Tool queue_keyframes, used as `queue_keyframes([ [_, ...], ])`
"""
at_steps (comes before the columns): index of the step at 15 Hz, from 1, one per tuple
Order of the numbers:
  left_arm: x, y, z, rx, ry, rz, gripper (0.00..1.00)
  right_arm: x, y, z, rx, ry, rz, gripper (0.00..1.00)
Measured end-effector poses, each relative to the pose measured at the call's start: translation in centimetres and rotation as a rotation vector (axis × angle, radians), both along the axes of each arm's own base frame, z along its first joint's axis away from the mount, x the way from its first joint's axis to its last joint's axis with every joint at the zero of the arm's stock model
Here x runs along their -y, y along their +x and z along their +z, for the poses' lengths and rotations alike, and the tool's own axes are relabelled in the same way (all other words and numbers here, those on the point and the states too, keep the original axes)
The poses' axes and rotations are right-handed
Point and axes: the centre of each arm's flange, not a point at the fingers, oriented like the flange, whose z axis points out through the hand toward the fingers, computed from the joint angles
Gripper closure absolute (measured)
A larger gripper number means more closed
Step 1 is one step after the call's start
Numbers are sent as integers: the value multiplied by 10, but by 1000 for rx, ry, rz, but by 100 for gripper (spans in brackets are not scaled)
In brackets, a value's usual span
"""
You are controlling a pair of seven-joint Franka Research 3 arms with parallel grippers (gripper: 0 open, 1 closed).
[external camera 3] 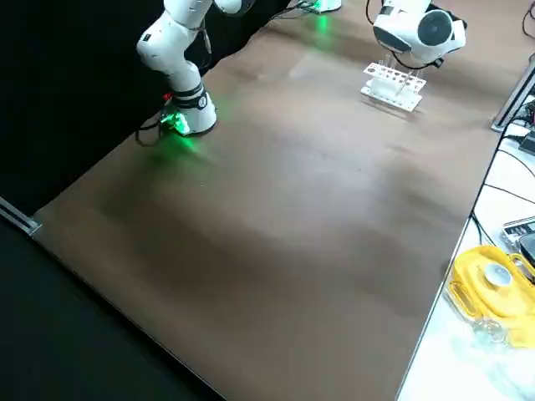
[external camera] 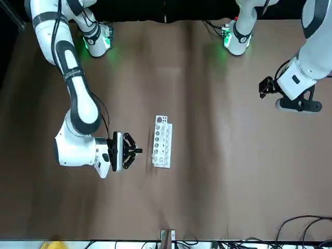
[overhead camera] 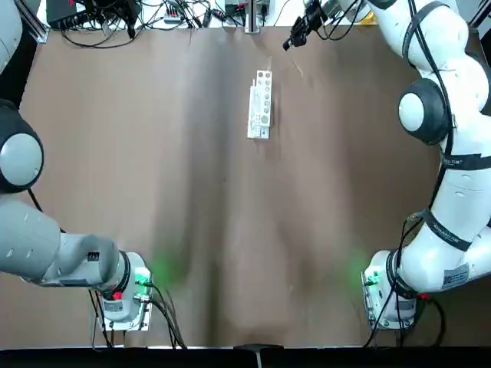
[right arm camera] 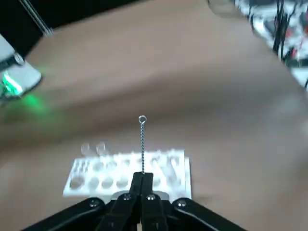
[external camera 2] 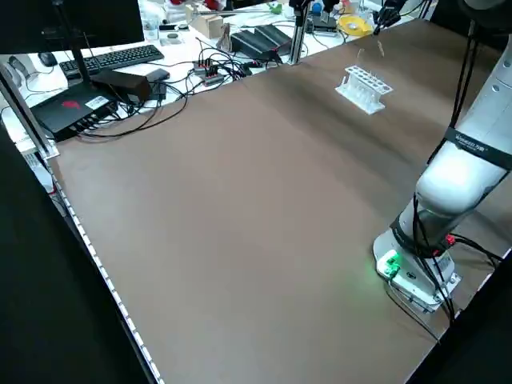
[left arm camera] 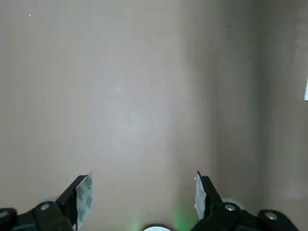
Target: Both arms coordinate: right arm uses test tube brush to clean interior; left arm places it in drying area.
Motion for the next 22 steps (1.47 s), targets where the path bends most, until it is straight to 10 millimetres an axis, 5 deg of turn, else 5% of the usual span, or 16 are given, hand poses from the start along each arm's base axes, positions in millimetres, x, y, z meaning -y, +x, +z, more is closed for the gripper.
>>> queue_keyframes([
  [12, 0, 1, 0, 5, -1, 0, 0, -18, 2, 14, 169, 555, 41, 98],
  [22, 0, 1, 0, 5, -1, 0, 0, -25, -5, 0, 211, 616, 106, 98],
])
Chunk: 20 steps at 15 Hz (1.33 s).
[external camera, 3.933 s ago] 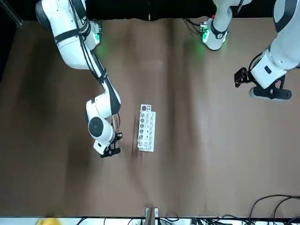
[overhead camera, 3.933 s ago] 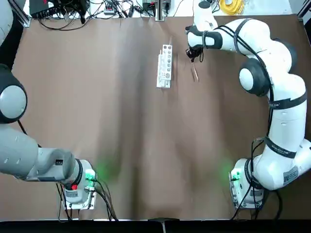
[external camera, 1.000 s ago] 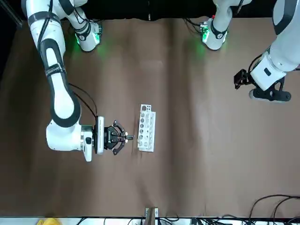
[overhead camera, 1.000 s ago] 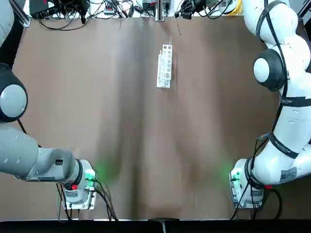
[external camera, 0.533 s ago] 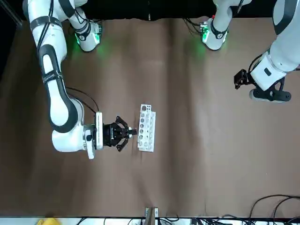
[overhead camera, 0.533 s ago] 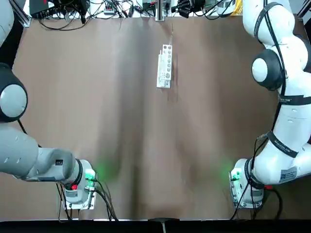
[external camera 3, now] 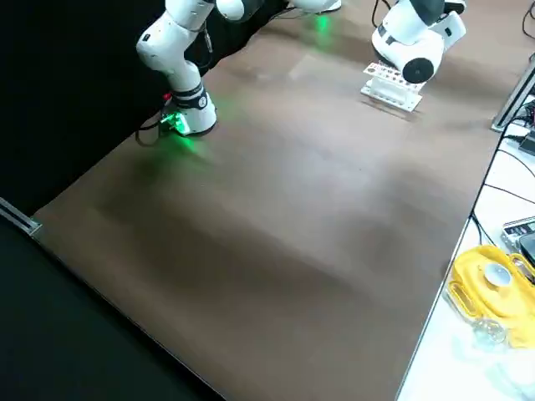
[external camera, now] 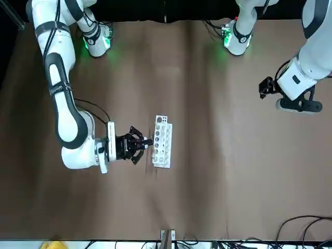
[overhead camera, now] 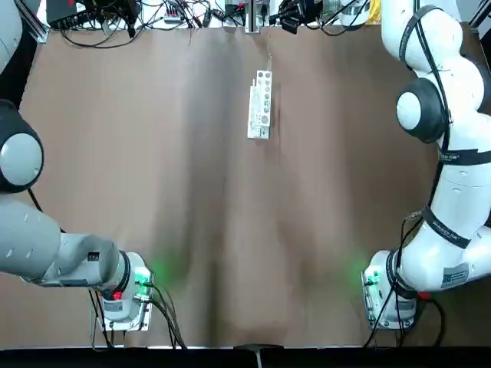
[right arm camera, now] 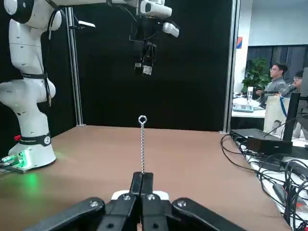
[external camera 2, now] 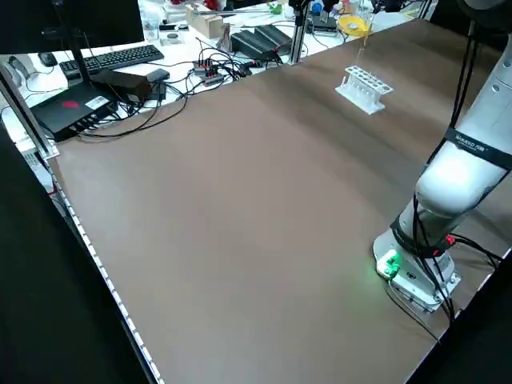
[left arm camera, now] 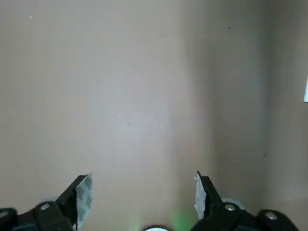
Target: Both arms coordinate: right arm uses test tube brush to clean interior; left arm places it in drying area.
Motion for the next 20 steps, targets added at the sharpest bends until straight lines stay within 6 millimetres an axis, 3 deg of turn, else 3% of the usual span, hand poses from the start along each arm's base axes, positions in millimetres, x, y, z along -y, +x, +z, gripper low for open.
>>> queue_keyframes([
  [13, 1, 0, 0, 0, 0, -2, 0, 3, -1, -24, -13, 10, -8, 98],
  [20, 2, 0, 0, 0, 0, -3, 0, 4, 0, -23, -11, 17, -10, 98],
])
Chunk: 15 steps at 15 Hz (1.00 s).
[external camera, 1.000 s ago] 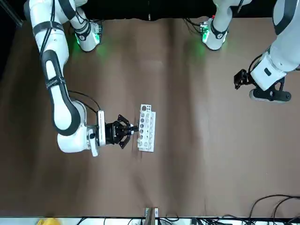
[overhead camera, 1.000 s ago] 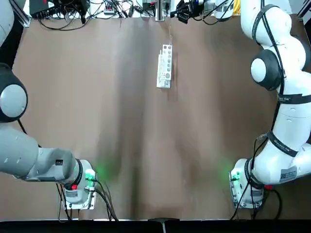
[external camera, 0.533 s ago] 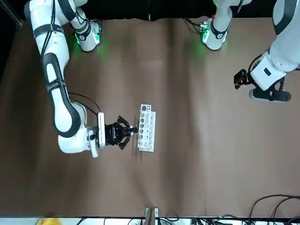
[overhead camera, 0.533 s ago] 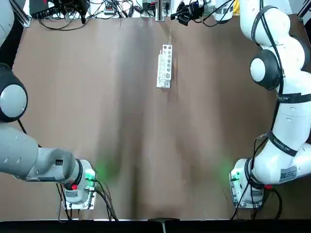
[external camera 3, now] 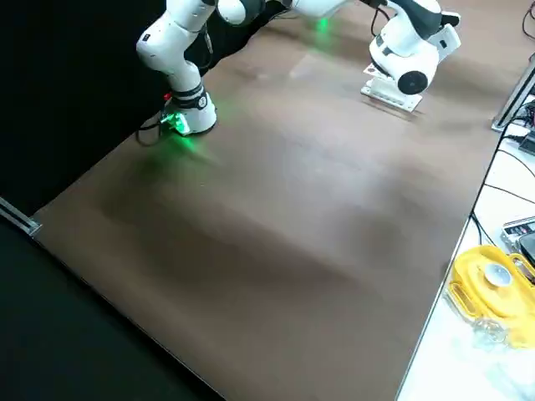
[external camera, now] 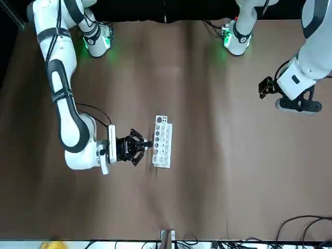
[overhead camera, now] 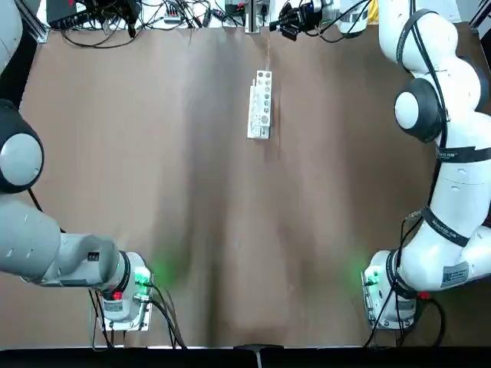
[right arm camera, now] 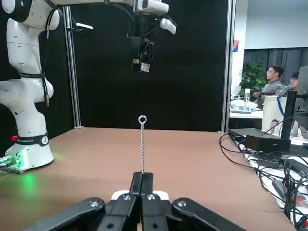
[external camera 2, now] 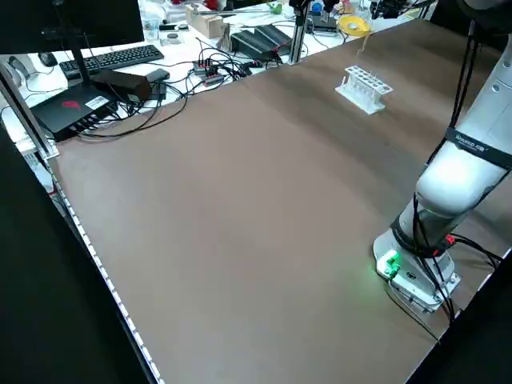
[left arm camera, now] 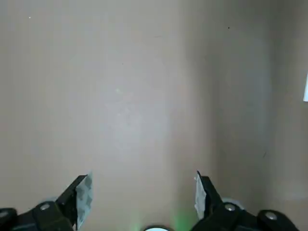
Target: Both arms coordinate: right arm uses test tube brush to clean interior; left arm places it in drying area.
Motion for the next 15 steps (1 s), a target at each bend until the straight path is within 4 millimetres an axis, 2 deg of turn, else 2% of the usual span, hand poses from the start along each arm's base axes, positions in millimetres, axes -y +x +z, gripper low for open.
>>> queue_keyframes([
  [15, -1, 0, 0, 0, 0, 2, 0, -4, -1, 1, -3, 19, 5, 98],
])
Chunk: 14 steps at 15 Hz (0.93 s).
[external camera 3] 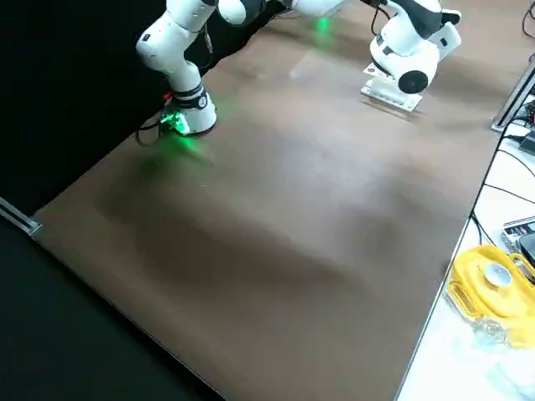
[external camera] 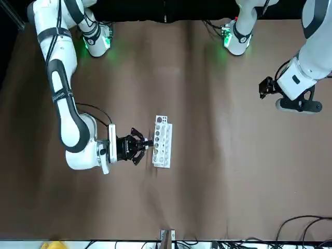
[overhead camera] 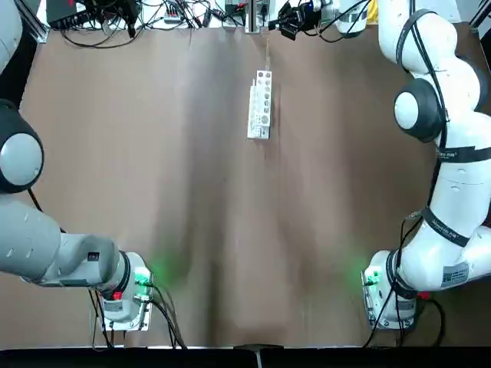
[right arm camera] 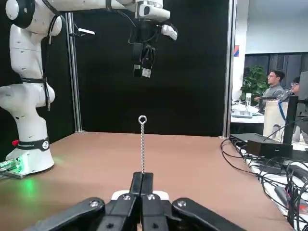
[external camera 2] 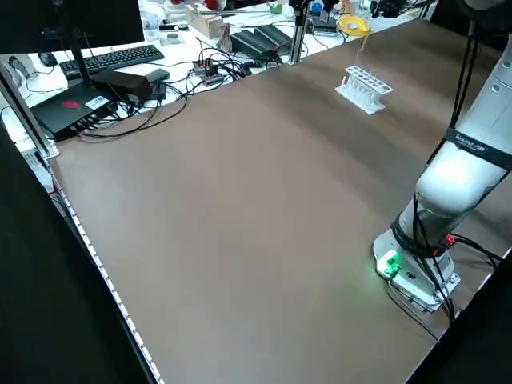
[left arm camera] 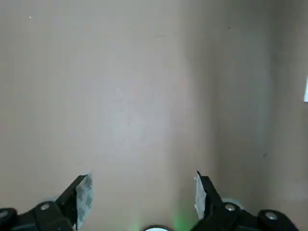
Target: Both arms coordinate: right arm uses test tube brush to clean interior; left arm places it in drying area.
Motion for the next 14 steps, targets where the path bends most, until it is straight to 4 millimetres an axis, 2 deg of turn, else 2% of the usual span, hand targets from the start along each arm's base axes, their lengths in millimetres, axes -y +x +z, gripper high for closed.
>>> queue_keyframes([
  [14, -1, 0, 0, 2, 11, -1, 0, -5, -2, -17, -15, -7, -3, 98],
])
